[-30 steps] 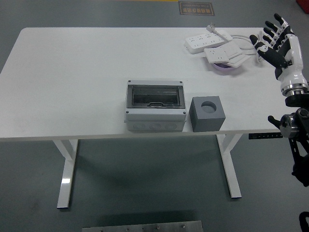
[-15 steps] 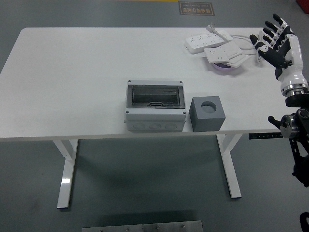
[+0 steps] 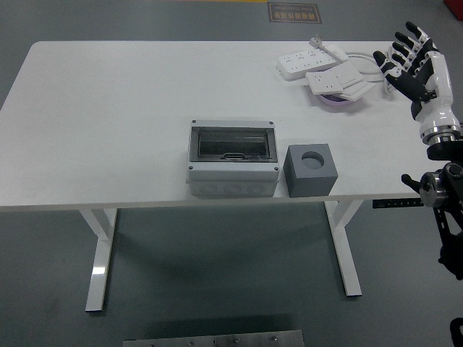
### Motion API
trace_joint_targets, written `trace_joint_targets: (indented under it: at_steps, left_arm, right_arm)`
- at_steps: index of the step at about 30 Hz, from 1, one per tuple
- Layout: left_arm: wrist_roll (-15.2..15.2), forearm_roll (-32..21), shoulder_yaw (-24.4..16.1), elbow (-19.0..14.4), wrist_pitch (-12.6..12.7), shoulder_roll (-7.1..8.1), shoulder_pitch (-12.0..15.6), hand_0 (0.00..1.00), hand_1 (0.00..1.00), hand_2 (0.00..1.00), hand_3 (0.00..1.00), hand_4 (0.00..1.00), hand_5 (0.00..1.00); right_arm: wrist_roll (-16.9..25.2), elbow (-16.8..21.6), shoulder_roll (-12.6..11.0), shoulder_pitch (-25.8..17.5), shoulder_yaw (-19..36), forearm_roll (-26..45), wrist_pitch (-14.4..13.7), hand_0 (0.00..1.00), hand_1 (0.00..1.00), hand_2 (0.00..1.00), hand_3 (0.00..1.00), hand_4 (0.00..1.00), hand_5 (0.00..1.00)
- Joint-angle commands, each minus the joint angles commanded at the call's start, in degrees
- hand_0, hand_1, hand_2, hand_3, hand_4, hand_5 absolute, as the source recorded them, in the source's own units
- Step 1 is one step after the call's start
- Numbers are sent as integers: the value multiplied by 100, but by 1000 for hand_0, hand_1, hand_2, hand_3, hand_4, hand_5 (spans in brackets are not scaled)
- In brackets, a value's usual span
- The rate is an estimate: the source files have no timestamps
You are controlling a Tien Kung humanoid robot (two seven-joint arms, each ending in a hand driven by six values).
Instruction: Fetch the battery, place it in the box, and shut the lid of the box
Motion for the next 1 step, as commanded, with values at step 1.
trace_joint_targets:
  at_steps: [1]
  left_arm:
    - [0, -1, 0, 0, 1, 0, 2, 675, 731, 663, 605, 632, 255]
  right_arm:
    - [-1, 2, -1, 0, -1, -2, 1, 889, 854, 856, 908, 901, 221]
